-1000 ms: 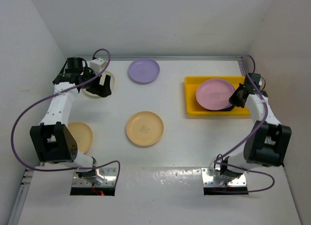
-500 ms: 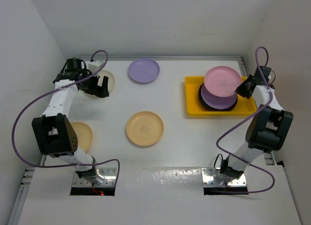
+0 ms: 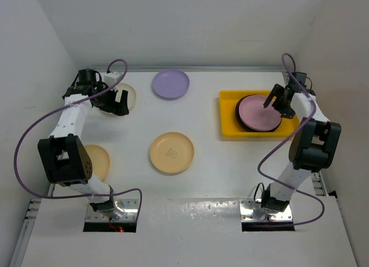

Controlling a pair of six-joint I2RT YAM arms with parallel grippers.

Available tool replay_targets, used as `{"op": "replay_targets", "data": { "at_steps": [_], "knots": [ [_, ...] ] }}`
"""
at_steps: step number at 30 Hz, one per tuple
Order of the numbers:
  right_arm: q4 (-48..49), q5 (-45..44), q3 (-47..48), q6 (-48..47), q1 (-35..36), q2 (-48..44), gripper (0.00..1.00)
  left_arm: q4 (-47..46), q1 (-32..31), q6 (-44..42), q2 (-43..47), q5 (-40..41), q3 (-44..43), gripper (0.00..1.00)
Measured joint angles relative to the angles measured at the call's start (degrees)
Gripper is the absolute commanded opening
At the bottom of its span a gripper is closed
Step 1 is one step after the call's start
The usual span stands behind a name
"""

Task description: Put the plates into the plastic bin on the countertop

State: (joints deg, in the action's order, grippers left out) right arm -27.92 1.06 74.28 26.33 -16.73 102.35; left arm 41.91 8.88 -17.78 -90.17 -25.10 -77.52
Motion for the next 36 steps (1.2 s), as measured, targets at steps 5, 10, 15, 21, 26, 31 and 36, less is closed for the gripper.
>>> {"op": "replay_targets", "data": {
  "at_steps": [5,10,15,21,26,31,36],
  "knots": [
    [-3.3,-5.2,-0.1,-3.1,4.6,-4.2,0.84,0.0,0.3,-0.1,0.0,-0.2,0.0,1.00],
    [-3.5,-5.9,-2.4,-4.9,16.2,-12.9,0.79,0.0,0.4,-0.2,0.4,-0.5,0.0,1.00],
    [3.1,4.1,-7.6,-4.1,41.4,-12.1,0.80,0.0,0.5,-0.2,1.5,-0.6,0.1,1.00],
    [3.4,7.8,-2.6,-3.9,57.3,6.3,0.75,-0.4,1.4,-0.4,4.3,4.5,2.5,0.97],
    [3.6,5.0,1.2,-3.2,59.7,13.0,0.40,1.3,7.9,-3.4,4.6,12.5,4.5,0.97],
    [5.9,2.2,-1.8,-1.2,59.0,12.0,0.34,2.2,20.2,-7.8,3.3,18.4,5.1,0.97],
    [5.4,2.1,-3.5,-1.6,58.1,9.4,0.36,2.3,29.7,-12.4,1.1,20.1,6.8,0.97]
  ]
}}
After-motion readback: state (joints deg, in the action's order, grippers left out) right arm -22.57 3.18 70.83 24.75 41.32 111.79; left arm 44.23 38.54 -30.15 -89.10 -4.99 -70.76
